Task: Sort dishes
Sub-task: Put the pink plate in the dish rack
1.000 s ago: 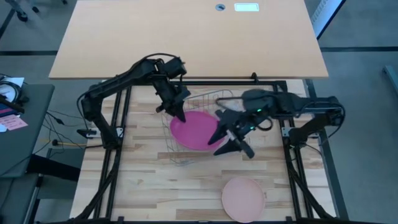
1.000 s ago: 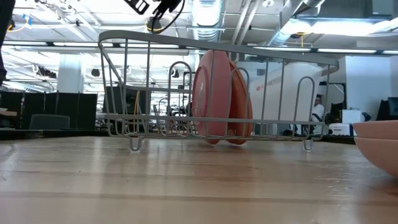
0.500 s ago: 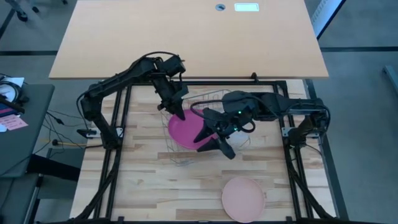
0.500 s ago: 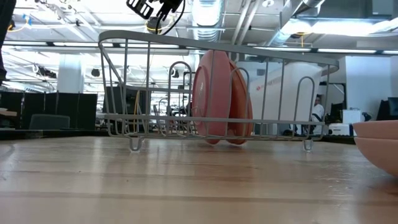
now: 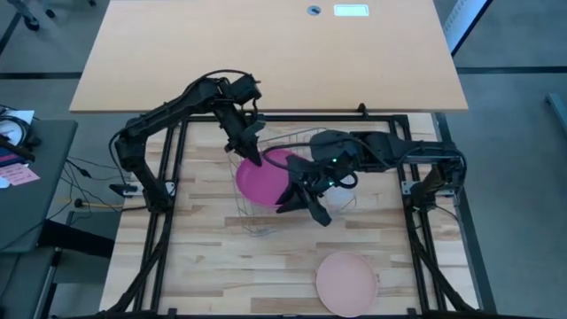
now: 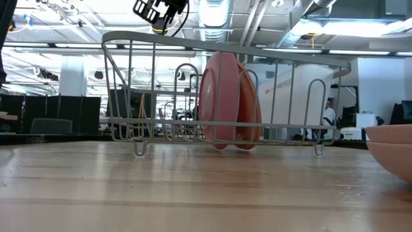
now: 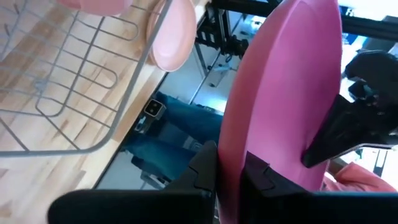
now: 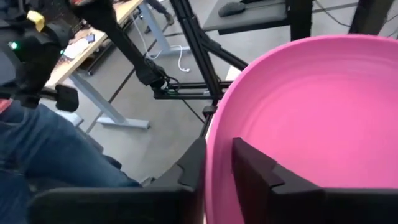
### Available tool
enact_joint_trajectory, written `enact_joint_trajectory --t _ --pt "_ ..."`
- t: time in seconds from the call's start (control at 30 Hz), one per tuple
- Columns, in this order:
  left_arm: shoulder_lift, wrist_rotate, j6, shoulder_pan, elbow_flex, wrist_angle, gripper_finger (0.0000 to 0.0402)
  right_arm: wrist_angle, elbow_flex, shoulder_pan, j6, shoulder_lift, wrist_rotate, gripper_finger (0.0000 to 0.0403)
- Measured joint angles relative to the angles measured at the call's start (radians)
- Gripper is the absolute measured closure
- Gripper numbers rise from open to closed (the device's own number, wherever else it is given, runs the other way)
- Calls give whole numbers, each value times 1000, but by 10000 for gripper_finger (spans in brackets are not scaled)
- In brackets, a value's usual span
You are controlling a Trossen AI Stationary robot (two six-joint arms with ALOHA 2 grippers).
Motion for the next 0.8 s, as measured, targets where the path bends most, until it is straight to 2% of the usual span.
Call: enact_joint_trajectory --t 0.17,0.33,0.6,0.73,0.77,0.8 --pt "0 -53 65 2 -1 0 377 -2 0 -4 15 -3 8 392" --pt "-3 -132 118 15 -1 25 345 -2 0 -11 64 -2 5 394" --pt "-9 -129 182 63 65 71 275 -2 -1 -16 103 -2 -18 395" --pt "-10 -136 217 105 106 94 251 -16 -6 -30 182 3 -83 400" --pt "-11 -139 222 118 114 89 247 5 -6 -30 191 6 -48 401" --pt "-11 -143 231 131 126 84 244 19 -6 -33 215 8 -63 401"
